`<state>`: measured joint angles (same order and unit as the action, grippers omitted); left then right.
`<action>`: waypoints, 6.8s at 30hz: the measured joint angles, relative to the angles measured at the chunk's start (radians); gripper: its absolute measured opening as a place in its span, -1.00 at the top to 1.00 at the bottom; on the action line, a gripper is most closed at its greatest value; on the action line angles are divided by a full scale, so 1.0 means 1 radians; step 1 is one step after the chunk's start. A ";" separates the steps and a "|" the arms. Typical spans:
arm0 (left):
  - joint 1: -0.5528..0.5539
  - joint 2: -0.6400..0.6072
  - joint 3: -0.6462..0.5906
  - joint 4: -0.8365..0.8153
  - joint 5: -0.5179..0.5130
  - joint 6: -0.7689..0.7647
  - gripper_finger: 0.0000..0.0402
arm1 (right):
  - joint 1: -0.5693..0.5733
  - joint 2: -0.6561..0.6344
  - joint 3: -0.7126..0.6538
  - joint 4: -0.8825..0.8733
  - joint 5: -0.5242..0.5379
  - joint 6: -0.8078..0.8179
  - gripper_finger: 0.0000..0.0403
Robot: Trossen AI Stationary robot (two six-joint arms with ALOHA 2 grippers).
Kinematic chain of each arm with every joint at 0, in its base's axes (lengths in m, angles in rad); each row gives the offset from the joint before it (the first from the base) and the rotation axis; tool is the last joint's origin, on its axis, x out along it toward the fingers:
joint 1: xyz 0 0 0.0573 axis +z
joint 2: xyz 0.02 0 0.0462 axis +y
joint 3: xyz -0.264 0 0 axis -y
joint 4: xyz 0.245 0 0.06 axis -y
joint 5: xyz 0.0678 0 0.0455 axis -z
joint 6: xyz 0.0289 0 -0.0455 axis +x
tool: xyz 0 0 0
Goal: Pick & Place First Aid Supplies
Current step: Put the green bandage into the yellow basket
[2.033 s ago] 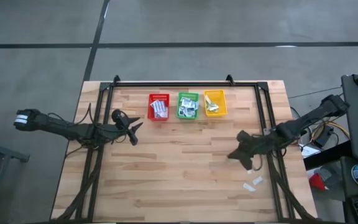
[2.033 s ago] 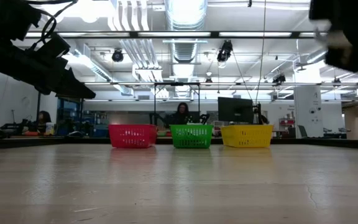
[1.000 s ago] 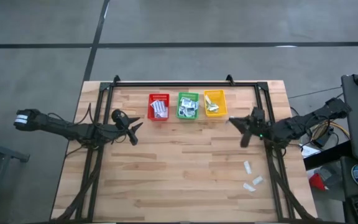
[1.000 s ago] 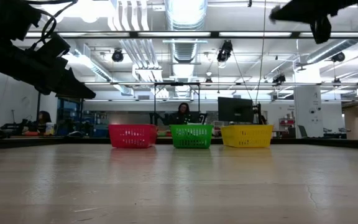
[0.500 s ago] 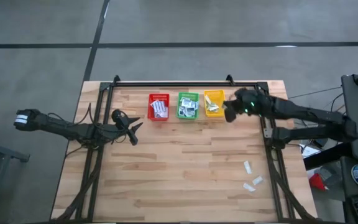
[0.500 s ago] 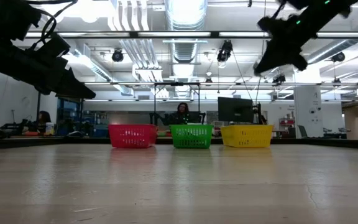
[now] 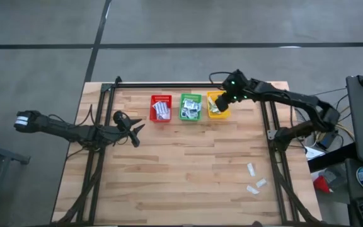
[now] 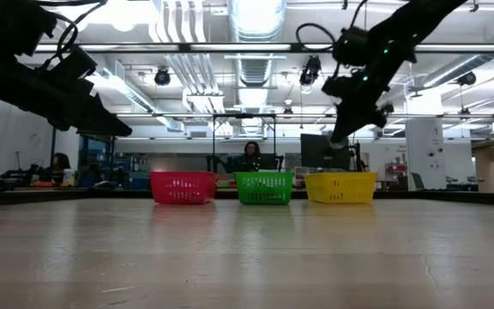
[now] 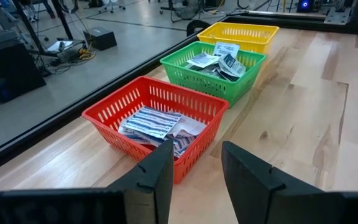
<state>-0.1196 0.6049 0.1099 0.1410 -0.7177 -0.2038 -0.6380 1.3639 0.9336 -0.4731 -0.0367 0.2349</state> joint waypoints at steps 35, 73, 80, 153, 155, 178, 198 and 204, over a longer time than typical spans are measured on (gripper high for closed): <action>0.000 0.000 0.000 -0.009 -0.002 -0.003 0.34 | 0.010 0.347 0.278 -0.411 -0.089 -0.225 0.35; 0.000 0.000 0.000 -0.014 -0.001 -0.012 0.34 | 0.730 -0.501 -0.317 -0.564 -0.258 0.690 0.49; 0.000 0.000 0.000 -0.015 -0.001 -0.013 0.34 | 0.835 -0.398 -0.298 -0.560 -0.263 0.828 0.49; 0.000 0.000 0.000 -0.030 0.010 -0.009 0.34 | 0.997 -0.603 -0.306 0.422 0.252 0.213 0.96; 0.000 0.000 0.000 -0.030 0.010 -0.009 0.34 | 0.984 -0.604 -0.306 0.392 0.340 0.234 0.96; 0.000 0.000 0.000 -0.030 0.010 -0.012 0.34 | 0.138 -0.062 0.197 -0.282 0.155 -0.050 0.96; 0.000 0.000 0.000 -0.055 0.010 -0.009 0.34 | 0.034 0.363 0.289 -0.367 0.028 -0.263 0.89; 0.000 0.000 0.000 -0.055 0.010 -0.009 0.34 | 0.027 0.361 0.290 -0.355 0.028 -0.265 0.65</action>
<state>-0.1192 0.6050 0.1101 0.0864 -0.7078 -0.2123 -0.6115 1.7252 1.2232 -0.8280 -0.0084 -0.0296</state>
